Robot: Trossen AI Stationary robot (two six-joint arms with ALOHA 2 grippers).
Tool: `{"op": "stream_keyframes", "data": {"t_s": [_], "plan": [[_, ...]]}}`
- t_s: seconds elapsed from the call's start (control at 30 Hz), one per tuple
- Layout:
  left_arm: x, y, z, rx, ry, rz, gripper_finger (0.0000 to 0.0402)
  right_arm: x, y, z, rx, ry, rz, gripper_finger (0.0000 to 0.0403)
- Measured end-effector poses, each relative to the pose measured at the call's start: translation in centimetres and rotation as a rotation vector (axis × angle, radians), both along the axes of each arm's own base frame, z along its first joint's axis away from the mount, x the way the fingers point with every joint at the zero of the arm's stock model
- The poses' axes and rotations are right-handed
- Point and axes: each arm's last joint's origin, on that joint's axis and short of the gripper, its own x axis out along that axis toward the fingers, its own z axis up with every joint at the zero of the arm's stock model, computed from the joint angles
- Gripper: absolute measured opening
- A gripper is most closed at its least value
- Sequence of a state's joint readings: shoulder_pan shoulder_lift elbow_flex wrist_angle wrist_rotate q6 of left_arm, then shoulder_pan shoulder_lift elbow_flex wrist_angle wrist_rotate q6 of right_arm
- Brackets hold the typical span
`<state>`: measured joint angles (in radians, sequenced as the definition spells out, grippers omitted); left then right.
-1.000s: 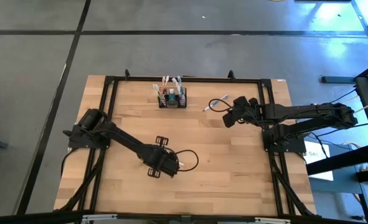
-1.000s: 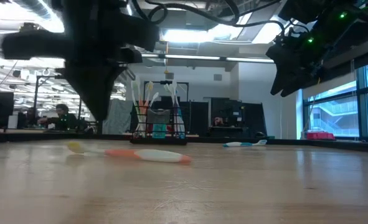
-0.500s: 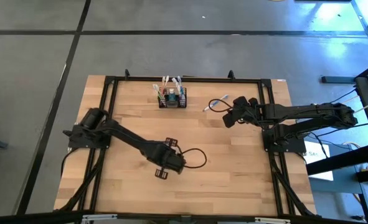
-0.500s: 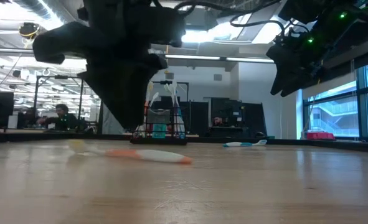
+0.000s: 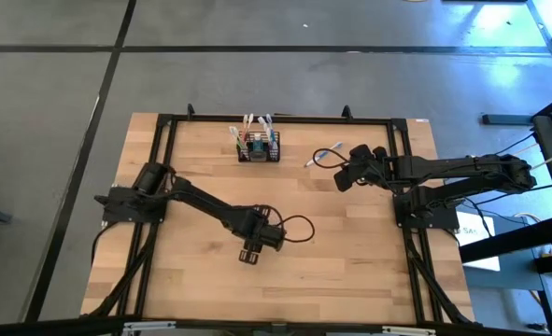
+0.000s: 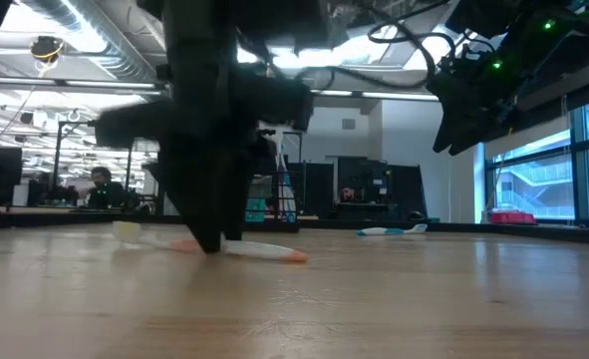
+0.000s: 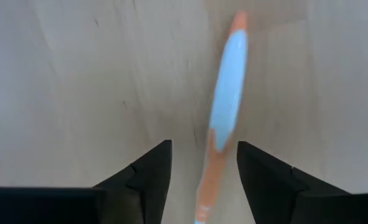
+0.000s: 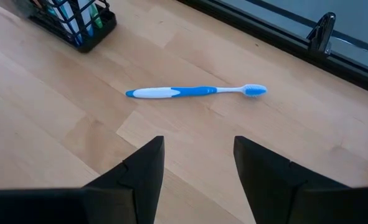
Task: Pick & Place toothbrushing station
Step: Put the orange toothbrush into the black wire organizer
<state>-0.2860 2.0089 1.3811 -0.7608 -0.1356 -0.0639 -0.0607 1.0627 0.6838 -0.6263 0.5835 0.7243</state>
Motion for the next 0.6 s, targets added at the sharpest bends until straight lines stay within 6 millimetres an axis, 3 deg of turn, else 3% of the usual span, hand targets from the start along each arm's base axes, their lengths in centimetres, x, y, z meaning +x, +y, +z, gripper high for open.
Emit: {"op": "stream_keyframes", "data": {"t_s": [0.33, 0.6], "plan": [[0.4, 0.3, -1.9, -0.016, 0.065, -0.007, 0.0162, 0.0, 0.0, 0.0, -0.005, 0.002, 0.003, 0.0197], [0.3, 0.2, -2.1, -0.019, 0.073, -0.021, 0.0065, 0.0, 0.0, 0.0, -0.005, 0.002, 0.003, 0.0197]]}}
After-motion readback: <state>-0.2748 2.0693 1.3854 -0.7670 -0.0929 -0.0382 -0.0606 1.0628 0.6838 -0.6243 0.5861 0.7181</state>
